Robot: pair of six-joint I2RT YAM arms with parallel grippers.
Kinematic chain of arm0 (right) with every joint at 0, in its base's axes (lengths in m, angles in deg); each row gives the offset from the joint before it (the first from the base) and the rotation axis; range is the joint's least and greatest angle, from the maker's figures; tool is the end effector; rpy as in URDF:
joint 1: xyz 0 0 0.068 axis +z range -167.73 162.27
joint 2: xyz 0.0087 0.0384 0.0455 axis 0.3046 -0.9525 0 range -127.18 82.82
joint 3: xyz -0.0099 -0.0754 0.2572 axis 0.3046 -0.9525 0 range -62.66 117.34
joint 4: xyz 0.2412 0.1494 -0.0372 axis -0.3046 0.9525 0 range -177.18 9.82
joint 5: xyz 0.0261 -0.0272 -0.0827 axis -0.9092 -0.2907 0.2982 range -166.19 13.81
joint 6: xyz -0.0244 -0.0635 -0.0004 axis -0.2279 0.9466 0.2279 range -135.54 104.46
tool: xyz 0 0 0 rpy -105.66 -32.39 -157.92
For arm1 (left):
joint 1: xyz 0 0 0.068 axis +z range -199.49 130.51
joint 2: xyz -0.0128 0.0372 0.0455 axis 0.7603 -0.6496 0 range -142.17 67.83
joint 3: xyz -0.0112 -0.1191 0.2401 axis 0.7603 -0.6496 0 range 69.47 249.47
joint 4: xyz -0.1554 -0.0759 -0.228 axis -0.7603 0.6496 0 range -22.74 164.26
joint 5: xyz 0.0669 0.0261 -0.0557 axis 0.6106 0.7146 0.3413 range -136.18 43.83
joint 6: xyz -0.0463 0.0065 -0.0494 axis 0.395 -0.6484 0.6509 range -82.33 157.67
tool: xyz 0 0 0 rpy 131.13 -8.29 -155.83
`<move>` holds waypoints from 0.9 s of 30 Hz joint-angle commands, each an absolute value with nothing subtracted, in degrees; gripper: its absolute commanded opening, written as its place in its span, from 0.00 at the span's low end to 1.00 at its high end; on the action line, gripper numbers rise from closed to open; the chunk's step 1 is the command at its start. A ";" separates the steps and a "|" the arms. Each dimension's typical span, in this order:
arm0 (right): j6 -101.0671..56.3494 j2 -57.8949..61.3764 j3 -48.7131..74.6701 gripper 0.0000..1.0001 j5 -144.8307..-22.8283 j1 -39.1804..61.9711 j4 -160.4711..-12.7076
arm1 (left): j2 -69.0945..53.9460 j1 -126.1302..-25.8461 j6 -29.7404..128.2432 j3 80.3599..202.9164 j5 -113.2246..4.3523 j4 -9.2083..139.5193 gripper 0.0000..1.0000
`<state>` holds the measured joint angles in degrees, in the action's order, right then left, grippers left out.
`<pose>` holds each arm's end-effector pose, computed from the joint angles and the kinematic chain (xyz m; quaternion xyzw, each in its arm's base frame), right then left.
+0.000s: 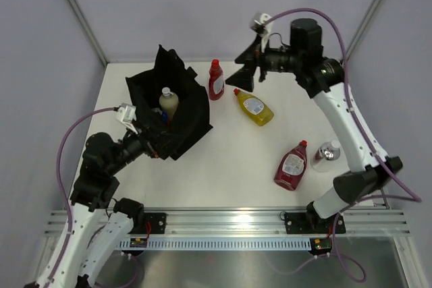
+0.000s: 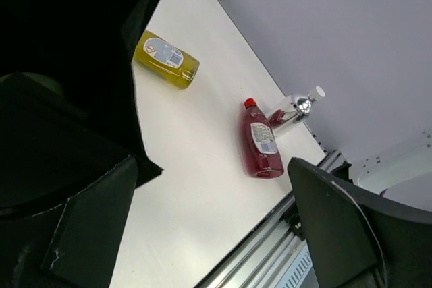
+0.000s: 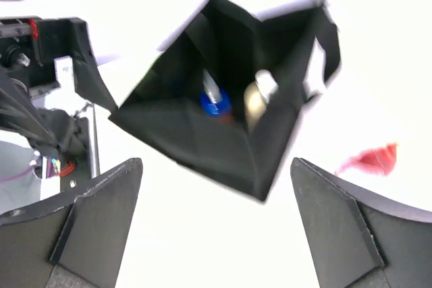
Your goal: Place the personal care products into the canvas bag
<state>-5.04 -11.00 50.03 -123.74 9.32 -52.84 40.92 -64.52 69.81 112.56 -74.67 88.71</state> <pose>0.3212 0.2095 0.4870 -0.4656 0.6110 0.3973 0.5021 0.1420 -0.0652 0.3528 0.0574 0.7328 -0.4280 0.5258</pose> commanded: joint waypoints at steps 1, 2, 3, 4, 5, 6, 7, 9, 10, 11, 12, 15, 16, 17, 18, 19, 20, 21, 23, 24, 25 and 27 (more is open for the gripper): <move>-7.97 -4.13 33.75 0.99 -124.19 1.47 -52.10 | 37.52 -75.20 73.19 111.92 -73.19 76.86 0.99; -9.20 0.68 30.80 0.99 -123.31 -0.83 -53.51 | 34.81 -79.33 72.31 112.44 -69.68 76.58 0.99; -9.13 2.38 28.60 0.99 -122.60 -3.21 -52.65 | 33.05 -88.33 71.34 113.14 -62.33 76.66 0.99; -7.21 3.71 26.57 0.99 -122.42 -7.75 -47.77 | 31.03 -92.86 69.42 115.15 -58.87 76.92 0.99; -6.76 5.63 26.29 1.00 -121.20 -9.71 -44.76 | 26.66 -96.65 68.44 116.04 -55.44 77.01 0.99; -6.15 6.44 25.85 0.99 -118.14 -11.73 -41.95 | 24.26 -103.04 67.91 116.83 -49.66 77.02 0.99; -2.83 8.53 23.07 0.99 -117.16 -15.50 -37.22 | 19.19 -107.89 66.95 118.32 -45.86 76.67 0.99; -0.87 12.31 21.04 0.99 -116.62 -19.73 -36.47 | 14.01 -111.24 65.98 120.35 -42.17 77.10 0.99; 0.09 14.51 16.93 1.00 -117.05 -21.67 -37.34 | 11.69 -112.58 65.62 121.49 -40.57 77.36 0.99; 0.62 18.18 15.41 1.00 -117.84 -24.64 -37.35 | 9.58 -113.73 65.45 123.41 -39.24 77.45 0.99; 1.06 19.44 13.04 0.99 -118.02 -25.63 -36.92 | 6.08 -115.56 65.36 124.22 -37.58 76.85 0.99; 0.55 22.52 9.00 0.99 -116.63 -27.66 -35.85 | -0.51 -117.25 65.89 125.89 -37.29 71.08 0.99; -3.03 23.49 7.93 0.99 -114.88 -27.84 -37.68 | -2.81 -117.60 65.71 126.59 -37.30 69.56 0.99; -5.15 23.67 6.96 1.00 -110.34 -28.19 -38.66 | -5.36 -117.95 65.53 129.56 -37.73 68.41 0.99; -6.74 23.67 5.82 0.99 -108.46 -28.45 -39.10 | -8.34 -117.96 65.10 131.67 -38.52 68.49 0.99; -8.32 23.50 5.46 0.99 -107.57 -28.89 -39.37 | -14.37 -117.96 64.75 133.87 -39.49 68.58 0.99; -8.25 23.41 5.11 1.00 -108.52 -29.59 -39.37 | -17.30 -117.96 64.57 136.07 -41.76 68.66 0.99; -8.34 23.67 4.50 0.99 -109.49 -31.25 -39.46 | -20.21 -117.87 64.13 140.44 -42.91 68.75 0.99; -7.55 24.72 4.14 0.99 -111.25 -32.32 -39.29 | -28.12 -117.78 63.69 144.59 -45.37 68.93 0.99; -7.29 24.99 4.14 0.99 -110.91 -32.50 -39.28 | -30.49 -117.78 63.43 146.44 -47.30 69.10 0.99; -6.93 25.51 4.14 0.99 -110.73 -33.11 -39.20 | -35.04 -117.78 63.51 149.85 -48.19 69.19 0.99; -6.93 25.96 3.79 0.99 -111.08 -34.34 -39.46 | -38.94 -117.78 64.04 152.95 -50.12 70.16 0.99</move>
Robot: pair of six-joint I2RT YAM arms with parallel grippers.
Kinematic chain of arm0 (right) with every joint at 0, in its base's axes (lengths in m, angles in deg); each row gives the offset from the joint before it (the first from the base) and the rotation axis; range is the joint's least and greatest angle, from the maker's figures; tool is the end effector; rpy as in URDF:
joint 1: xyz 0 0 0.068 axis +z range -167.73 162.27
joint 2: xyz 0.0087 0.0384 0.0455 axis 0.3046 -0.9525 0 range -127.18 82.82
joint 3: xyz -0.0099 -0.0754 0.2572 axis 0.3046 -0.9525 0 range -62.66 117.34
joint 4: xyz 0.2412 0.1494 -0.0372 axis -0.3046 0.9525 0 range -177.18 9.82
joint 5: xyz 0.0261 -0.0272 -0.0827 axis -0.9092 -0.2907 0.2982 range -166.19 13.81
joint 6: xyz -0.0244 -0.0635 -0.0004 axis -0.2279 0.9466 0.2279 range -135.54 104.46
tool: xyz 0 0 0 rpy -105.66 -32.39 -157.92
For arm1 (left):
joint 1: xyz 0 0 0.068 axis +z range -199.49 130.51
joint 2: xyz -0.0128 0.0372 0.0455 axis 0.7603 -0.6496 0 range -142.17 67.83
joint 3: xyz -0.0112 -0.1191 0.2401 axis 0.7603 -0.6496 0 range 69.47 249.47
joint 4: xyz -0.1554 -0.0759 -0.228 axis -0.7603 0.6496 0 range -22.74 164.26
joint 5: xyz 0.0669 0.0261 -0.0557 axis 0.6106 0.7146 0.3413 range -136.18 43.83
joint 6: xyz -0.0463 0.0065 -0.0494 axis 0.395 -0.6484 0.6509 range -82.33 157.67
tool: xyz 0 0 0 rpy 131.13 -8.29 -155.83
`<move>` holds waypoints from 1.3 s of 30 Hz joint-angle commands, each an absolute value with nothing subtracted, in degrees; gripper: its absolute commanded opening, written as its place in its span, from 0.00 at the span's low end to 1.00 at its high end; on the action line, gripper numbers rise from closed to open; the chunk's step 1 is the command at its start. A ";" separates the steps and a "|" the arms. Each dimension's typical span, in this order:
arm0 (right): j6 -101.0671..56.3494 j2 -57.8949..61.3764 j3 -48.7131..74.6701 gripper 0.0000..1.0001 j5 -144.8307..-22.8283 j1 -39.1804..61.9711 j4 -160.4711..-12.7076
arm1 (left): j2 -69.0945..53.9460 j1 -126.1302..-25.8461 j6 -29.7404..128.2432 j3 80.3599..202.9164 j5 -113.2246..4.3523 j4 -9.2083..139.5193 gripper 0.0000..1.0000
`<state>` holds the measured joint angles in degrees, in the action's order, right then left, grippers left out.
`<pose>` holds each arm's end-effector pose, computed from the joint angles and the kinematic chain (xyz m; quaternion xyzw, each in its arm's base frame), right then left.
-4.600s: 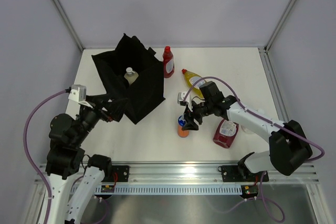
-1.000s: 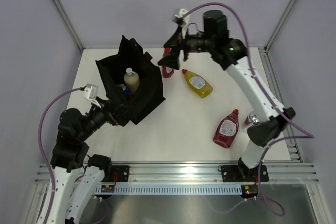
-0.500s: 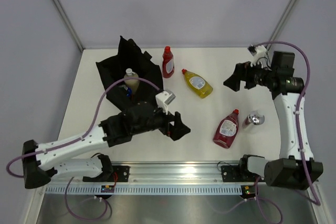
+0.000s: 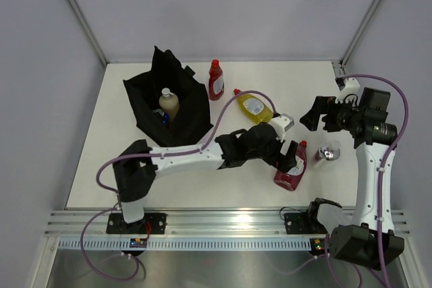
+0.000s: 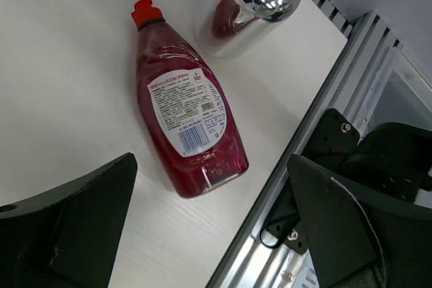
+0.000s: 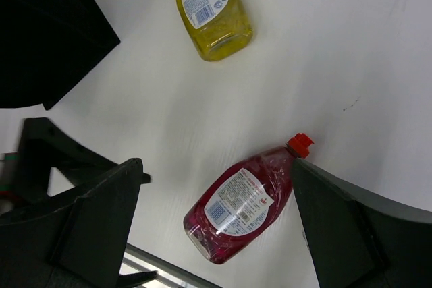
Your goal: Place the personal care products into the canvas bag
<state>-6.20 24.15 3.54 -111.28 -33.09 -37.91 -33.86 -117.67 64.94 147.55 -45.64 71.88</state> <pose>0.2347 -0.0317 0.3508 -0.0774 0.8754 0.1854 0.4396 0.1708 -0.4253 0.2529 0.2977 0.8049 -0.3771 0.3483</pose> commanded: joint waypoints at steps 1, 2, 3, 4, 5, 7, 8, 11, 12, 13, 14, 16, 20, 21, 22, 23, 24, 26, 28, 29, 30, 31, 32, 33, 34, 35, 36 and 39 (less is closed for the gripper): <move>-7.28 26.30 3.62 1.00 -111.34 -35.47 -39.90 | -40.78 -117.78 64.21 155.05 -50.48 70.25 0.99; -7.54 26.39 3.35 0.99 -112.30 -36.18 -40.25 | -43.93 -117.78 64.48 155.94 -50.83 70.42 0.99; -8.24 26.66 2.92 0.99 -112.92 -36.88 -40.60 | -45.36 -117.78 64.48 156.65 -51.09 70.51 0.99; -8.60 26.66 2.65 1.00 -113.54 -37.67 -41.30 | -46.50 -117.78 64.48 157.87 -51.36 70.60 0.99; -8.95 26.66 2.56 0.99 -114.93 -38.99 -41.57 | -47.73 -117.78 64.39 158.50 -51.45 70.77 0.99; -9.30 26.40 2.21 0.99 -117.05 -40.49 -42.01 | -50.72 -117.78 64.21 159.64 -51.36 71.21 0.99; -9.39 26.31 2.03 0.99 -118.71 -41.71 -42.10 | -51.60 -117.87 64.21 160.78 -51.27 71.48 0.99; -9.39 26.48 1.07 1.00 -120.65 -42.78 -42.62 | -55.03 -118.13 63.60 163.41 -50.75 73.31 0.99; -9.39 26.66 0.54 0.99 -121.01 -43.13 -42.71 | -56.00 -118.22 63.43 164.64 -50.31 74.54 0.99; -9.57 26.92 0.28 1.00 -121.80 -43.22 -43.15 | -58.09 -118.31 63.42 165.70 -49.78 75.69 0.99; -9.57 27.10 -0.07 0.99 -122.06 -43.31 -43.24 | -58.99 -118.48 63.42 166.75 -48.82 77.78 0.99; -10.01 27.62 -0.43 0.99 -122.85 -43.48 -43.68 | -60.83 -118.48 63.86 168.26 -48.11 78.60 0.99; -10.53 28.50 -0.78 0.99 -123.38 -44.01 -44.38 | -63.29 -118.66 65.35 169.31 -47.23 79.47 0.99; -10.53 28.51 -0.78 1.00 -123.56 -44.01 -44.38 | -64.08 -118.83 66.05 170.53 -47.14 80.17 0.98; -10.62 28.51 -0.78 1.00 -123.91 -44.36 -44.38 | -65.83 -119.36 66.32 171.24 -46.97 80.96 0.98; -10.71 28.59 -0.95 1.00 -124.09 -44.54 -44.47 | -66.72 -119.80 66.67 171.86 -47.14 82.10 0.97; -10.88 28.59 -1.04 0.99 -124.35 -44.71 -44.56 | -67.60 -120.15 66.76 172.91 -47.40 82.63 0.97; -10.80 28.77 -1.22 0.99 -124.62 -45.06 -44.56 | -69.18 -120.94 67.55 172.83 -47.41 83.17 0.89; -10.89 29.12 -1.31 0.99 -124.70 -45.24 -44.73 | -69.72 -121.03 68.34 172.22 -47.23 83.25 0.78; -10.89 29.29 -1.39 0.99 -124.79 -45.33 -44.65 | -69.72 -121.03 68.69 171.69 -46.45 83.17 0.69; -10.97 29.47 -1.57 0.99 -124.79 -45.42 -44.73 | -69.37 -121.03 68.52 170.99 -45.74 82.91 0.66; -10.89 29.73 -1.57 1.00 -124.88 -45.50 -44.73 | -68.84 -121.12 68.35 169.07 -43.21 81.95 0.62; -10.89 29.91 -1.66 0.99 -125.05 -45.50 -44.73 | -67.18 -121.03 67.82 167.83 -42.49 81.41 0.45; -10.80 30.09 -1.75 1.00 -125.14 -45.59 -44.56 | -66.21 -120.94 67.30 166.69 -41.61 80.89 0.34; -10.80 30.26 -1.66 1.00 -125.23 -45.59 -44.56 | -65.24 -120.77 66.77 165.72 -39.86 80.45 0.21; -10.71 30.26 -1.57 0.99 -125.23 -45.59 -44.56 | -64.10 -120.68 65.46 163.62 -39.24 80.18 0.13; -10.80 30.44 -1.57 0.99 -125.23 -45.68 -44.47 | -61.39 -120.59 64.75 162.38 -38.71 79.74 0.00; -10.71 30.70 -1.13 0.99 -125.58 -45.77 -44.12 | -56.11 -120.07 61.67 156.06 -36.51 77.98 0.00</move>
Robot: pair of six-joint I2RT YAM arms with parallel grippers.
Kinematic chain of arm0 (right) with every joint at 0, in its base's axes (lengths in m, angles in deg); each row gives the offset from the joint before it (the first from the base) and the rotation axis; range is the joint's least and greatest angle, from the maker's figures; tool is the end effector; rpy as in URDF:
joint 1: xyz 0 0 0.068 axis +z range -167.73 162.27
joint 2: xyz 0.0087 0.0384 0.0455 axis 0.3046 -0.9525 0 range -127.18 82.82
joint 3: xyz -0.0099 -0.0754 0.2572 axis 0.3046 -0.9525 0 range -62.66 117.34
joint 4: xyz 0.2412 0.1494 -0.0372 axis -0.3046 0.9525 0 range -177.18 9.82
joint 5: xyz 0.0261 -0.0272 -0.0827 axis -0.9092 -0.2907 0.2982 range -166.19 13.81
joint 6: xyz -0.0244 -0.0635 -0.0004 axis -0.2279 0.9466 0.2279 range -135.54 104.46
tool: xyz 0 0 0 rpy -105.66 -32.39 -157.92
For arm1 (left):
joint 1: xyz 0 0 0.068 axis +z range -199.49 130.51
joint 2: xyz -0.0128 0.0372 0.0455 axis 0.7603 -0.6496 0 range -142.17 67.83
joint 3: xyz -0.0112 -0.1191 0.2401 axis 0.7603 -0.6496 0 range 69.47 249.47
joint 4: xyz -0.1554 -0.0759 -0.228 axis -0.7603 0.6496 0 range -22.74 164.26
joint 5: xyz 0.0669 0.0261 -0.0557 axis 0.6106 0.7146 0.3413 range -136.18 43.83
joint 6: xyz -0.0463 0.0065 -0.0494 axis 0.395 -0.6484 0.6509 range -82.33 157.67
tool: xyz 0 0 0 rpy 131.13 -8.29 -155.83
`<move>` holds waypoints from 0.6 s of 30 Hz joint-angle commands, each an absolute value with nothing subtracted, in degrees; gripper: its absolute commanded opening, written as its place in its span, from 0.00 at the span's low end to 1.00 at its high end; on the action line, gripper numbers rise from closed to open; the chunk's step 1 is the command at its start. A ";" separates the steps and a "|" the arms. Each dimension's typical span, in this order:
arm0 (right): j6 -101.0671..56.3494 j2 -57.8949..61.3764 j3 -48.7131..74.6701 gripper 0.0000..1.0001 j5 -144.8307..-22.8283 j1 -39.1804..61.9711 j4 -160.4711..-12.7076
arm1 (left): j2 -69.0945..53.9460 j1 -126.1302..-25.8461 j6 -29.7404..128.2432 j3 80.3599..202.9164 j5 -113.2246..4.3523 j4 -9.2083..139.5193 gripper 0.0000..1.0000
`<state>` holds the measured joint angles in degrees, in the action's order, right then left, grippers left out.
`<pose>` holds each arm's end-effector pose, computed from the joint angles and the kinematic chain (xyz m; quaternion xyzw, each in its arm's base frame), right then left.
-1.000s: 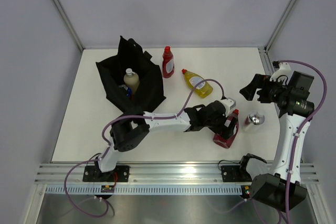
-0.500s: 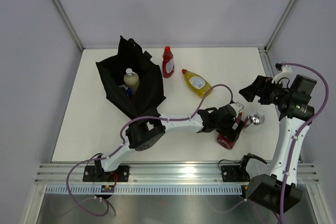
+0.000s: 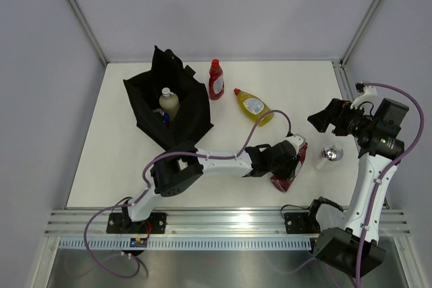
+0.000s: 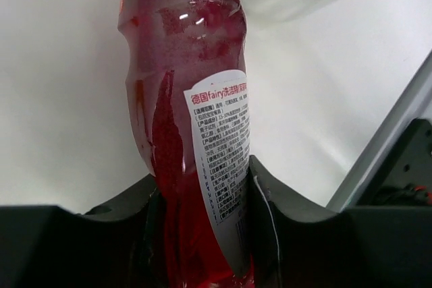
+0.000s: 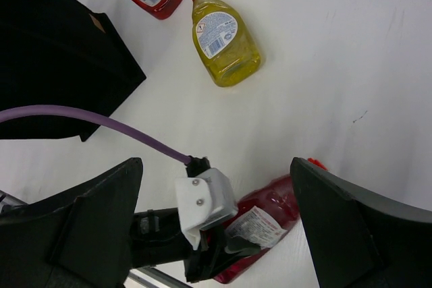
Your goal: Place the personal care products into the canvas bag
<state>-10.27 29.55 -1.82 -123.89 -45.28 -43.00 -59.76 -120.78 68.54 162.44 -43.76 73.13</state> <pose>0.2092 -0.0634 0.3503 -0.0204 0.8368 0.2305 0.4962 0.1732 -0.5043 0.1307 0.3054 0.8551 -0.3137 0.2779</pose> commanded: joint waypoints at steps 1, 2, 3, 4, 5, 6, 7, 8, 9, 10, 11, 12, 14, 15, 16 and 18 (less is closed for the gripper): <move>-10.71 30.96 -1.13 1.00 -125.76 -45.77 -44.21 | -52.09 -119.80 61.06 154.30 -36.25 77.11 0.00; -10.71 31.14 -1.13 0.99 -125.93 -45.77 -44.29 | -50.05 -119.45 60.01 152.37 -35.63 76.67 0.00; -10.80 31.40 -1.13 1.00 -126.02 -45.77 -44.38 | -48.03 -119.19 59.65 148.52 -35.98 76.14 0.00; -10.80 31.41 -1.13 0.99 -126.11 -45.77 -44.47 | -43.83 -118.32 59.30 146.48 -36.50 75.01 0.00; -10.89 31.58 -1.13 1.00 -126.11 -45.86 -44.38 | -41.88 -117.79 59.21 144.63 -37.81 74.73 0.00; -10.80 31.76 -1.05 0.99 -126.11 -45.86 -44.38 | -39.94 -117.26 59.20 142.88 -38.87 74.38 0.00; -10.71 31.84 -1.13 1.00 -126.11 -45.86 -44.38 | -37.92 -116.56 59.20 139.46 -39.84 74.03 0.00; -10.80 32.11 -1.22 1.00 -126.20 -45.86 -44.38 | -33.99 -116.20 59.03 137.69 -41.50 73.77 0.00; -10.71 32.54 -1.31 0.99 -126.20 -45.86 -44.38 | -31.94 -116.02 58.94 135.85 -42.47 73.15 0.00; -10.80 32.72 -1.74 0.99 -126.55 -45.86 -44.56 | -29.92 -115.85 58.94 132.26 -43.09 71.93 0.00; -10.89 32.98 -1.92 0.99 -126.81 -45.86 -44.91 | -26.42 -115.76 59.03 131.01 -43.19 71.83 0.00; -11.06 33.25 -2.10 1.00 -126.99 -45.86 -45.34 | -24.82 -115.76 58.94 130.12 -43.36 72.00 0.00; -10.97 33.25 -2.19 1.00 -127.51 -45.94 -45.44 | -21.14 -115.76 59.03 129.15 -42.57 74.37 0.00; -10.97 33.16 -2.19 1.00 -127.60 -45.94 -45.35 | -19.98 -115.85 58.94 129.23 -42.31 75.51 0.00; -10.97 33.25 -2.19 0.99 -127.60 -45.94 -45.35 | -18.67 -115.76 58.94 129.06 -41.61 77.17 0.00; -10.89 33.25 -2.45 0.99 -128.13 -45.94 -45.44 | -14.36 -115.76 58.94 128.62 -40.73 78.07 0.00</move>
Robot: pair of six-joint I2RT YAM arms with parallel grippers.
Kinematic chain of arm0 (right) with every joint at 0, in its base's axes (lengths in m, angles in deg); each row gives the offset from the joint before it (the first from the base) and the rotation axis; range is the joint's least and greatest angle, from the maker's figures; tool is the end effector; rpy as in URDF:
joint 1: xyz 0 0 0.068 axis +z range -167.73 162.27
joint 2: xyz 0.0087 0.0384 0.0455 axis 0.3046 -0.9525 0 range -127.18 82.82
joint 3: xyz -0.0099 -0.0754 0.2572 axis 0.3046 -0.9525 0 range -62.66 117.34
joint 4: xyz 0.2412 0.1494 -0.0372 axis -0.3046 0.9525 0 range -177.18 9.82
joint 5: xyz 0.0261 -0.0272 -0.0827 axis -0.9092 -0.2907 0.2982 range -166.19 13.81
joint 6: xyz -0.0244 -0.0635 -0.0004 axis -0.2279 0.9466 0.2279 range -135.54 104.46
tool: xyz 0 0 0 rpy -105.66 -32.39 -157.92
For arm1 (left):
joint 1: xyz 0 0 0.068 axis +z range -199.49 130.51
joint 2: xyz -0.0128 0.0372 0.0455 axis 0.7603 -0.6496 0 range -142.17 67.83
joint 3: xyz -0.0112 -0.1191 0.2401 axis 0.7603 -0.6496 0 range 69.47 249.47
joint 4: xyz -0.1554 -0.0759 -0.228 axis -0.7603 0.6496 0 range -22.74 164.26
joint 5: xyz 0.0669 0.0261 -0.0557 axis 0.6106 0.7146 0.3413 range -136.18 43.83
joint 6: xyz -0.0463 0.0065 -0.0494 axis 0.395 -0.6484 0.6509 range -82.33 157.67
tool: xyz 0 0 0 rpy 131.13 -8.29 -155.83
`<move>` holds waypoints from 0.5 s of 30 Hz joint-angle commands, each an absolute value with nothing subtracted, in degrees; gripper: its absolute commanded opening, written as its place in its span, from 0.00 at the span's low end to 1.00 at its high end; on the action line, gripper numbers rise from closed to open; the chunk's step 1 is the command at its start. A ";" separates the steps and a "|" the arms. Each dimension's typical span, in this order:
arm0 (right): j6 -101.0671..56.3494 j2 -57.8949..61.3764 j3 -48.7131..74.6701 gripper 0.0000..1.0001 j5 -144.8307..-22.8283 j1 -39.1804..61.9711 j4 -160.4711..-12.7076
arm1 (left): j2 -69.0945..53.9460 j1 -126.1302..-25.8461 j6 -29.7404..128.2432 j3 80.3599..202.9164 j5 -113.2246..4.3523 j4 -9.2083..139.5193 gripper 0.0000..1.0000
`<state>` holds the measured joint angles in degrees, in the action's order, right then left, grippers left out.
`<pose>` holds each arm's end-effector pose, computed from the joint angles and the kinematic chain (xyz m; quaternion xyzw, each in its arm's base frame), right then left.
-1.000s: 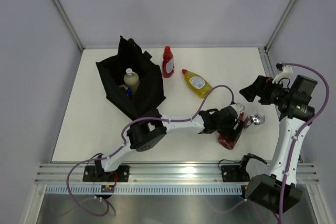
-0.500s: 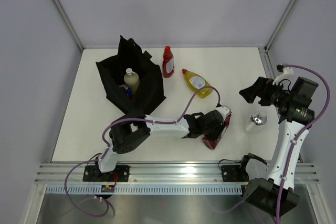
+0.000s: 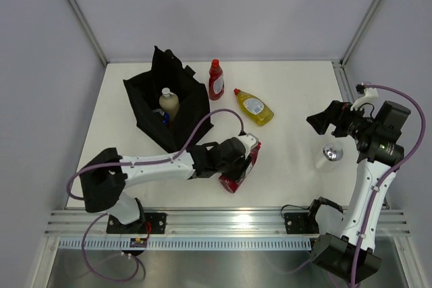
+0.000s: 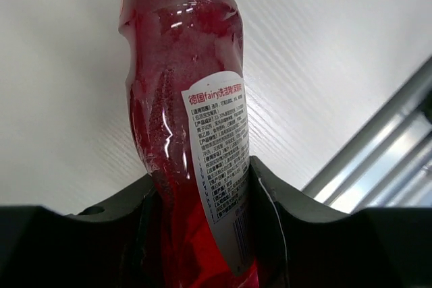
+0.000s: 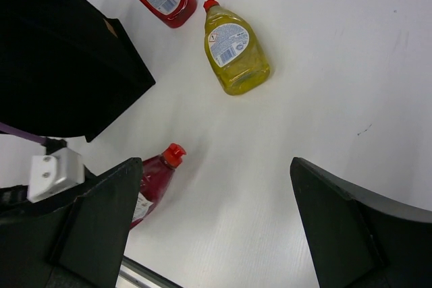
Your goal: Place the personal care products into the canvas bag
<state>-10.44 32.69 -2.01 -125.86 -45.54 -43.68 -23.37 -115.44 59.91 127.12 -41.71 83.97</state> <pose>0.1974 -0.0569 0.3614 -0.0396 0.8213 0.2313 0.5200 0.1533 -0.3331 0.1740 0.3375 0.8771 -0.2100 0.2694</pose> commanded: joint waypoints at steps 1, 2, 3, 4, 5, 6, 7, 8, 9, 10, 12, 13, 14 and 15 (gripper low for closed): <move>-10.89 33.34 -2.71 1.00 -128.31 -45.94 -45.52 | -12.87 -115.76 58.51 128.36 -39.68 78.94 0.00; -10.89 33.43 -2.71 1.00 -128.48 -45.86 -45.61 | -9.89 -115.76 58.24 128.44 -39.06 79.47 0.00; -10.97 33.60 -2.80 1.00 -128.66 -45.94 -45.70 | -8.56 -115.76 57.80 128.79 -38.36 80.35 0.00; -10.89 33.52 -2.89 1.00 -128.83 -45.94 -45.79 | -7.24 -115.58 57.10 129.14 -37.40 82.01 0.00; -10.89 33.69 -2.98 0.99 -128.92 -45.94 -45.88 | -6.01 -115.32 56.83 130.10 -37.30 82.81 0.00; -10.89 33.69 -2.98 1.00 -129.01 -45.94 -45.88 | -4.78 -115.06 56.57 130.64 -37.12 83.51 0.00; -10.97 33.69 -2.98 0.99 -129.10 -45.94 -45.88 | -2.50 -114.36 56.13 131.16 -37.21 84.56 0.00; -10.71 33.69 -3.06 0.99 -129.27 -45.86 -45.88 | -1.35 -113.92 55.95 131.69 -37.21 85.01 0.00; -10.71 33.69 -3.07 1.00 -129.36 -45.94 -45.96 | -0.38 -113.56 55.78 132.65 -37.21 85.36 0.00; -10.71 33.69 -3.33 1.00 -129.36 -45.86 -46.05 | 1.46 -112.69 55.34 133.27 -37.12 85.80 0.00; -10.62 33.86 -3.50 0.99 -129.71 -45.94 -46.05 | 2.87 -111.72 54.90 134.41 -37.12 86.24 0.00; -10.62 33.87 -3.59 1.00 -129.80 -45.94 -46.05 | 4.01 -110.41 54.46 135.73 -36.95 86.68 0.00; -10.54 33.87 -3.59 0.99 -129.89 -45.94 -46.05 | 4.55 -109.53 54.37 136.52 -36.95 86.77 0.00; -10.62 34.13 -3.68 0.99 -130.15 -45.86 -46.14 | 4.90 -107.34 54.28 137.40 -36.86 86.86 0.00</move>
<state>-10.42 33.02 -3.48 -128.09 -45.54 -44.47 0.79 -110.68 56.04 130.79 -39.13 93.15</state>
